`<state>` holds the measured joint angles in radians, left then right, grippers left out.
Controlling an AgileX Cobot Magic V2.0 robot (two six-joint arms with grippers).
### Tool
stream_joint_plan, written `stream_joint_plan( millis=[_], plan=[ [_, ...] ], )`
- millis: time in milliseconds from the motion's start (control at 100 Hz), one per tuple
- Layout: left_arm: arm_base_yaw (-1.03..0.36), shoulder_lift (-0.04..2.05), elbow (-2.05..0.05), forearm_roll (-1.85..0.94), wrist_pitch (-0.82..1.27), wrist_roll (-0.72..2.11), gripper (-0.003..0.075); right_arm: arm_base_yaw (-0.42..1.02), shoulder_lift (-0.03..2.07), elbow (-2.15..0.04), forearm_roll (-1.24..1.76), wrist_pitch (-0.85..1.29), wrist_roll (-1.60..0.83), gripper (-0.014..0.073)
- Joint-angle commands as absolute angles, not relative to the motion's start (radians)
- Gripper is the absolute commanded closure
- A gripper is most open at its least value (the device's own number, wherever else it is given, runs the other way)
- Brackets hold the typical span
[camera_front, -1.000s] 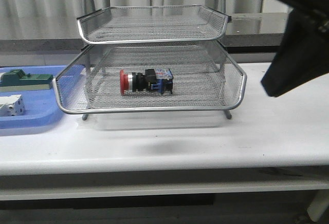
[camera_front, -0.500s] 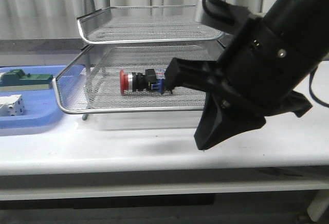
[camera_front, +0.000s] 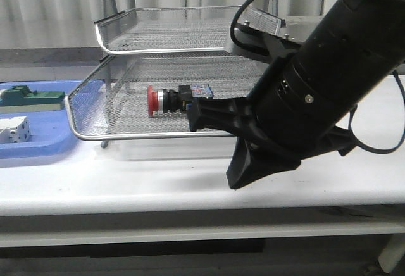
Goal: Place button on rack with both arms
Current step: 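Push the middle wire tray back into the rack with the right gripper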
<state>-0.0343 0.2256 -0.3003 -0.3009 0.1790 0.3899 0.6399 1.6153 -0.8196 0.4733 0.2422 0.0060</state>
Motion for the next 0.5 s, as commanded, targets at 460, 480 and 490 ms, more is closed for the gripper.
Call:
stream_joint_plan(
  millis=[460,480,490],
  plan=[
    [-0.031,0.236,-0.326,-0.315,0.098,0.380,0.0741,0.633,1.679,-0.990,0.432,0.120,-0.010,0.0660],
    [-0.031,0.236,-0.326,-0.315,0.098,0.380,0.0741,0.630,1.684,-0.997,0.427,0.120,-0.010,0.0660],
    [-0.031,0.236,-0.326,-0.315,0.098,0.380,0.0741,0.628,1.685,-1.000,0.426,0.120,-0.010,0.0660]
  ],
)
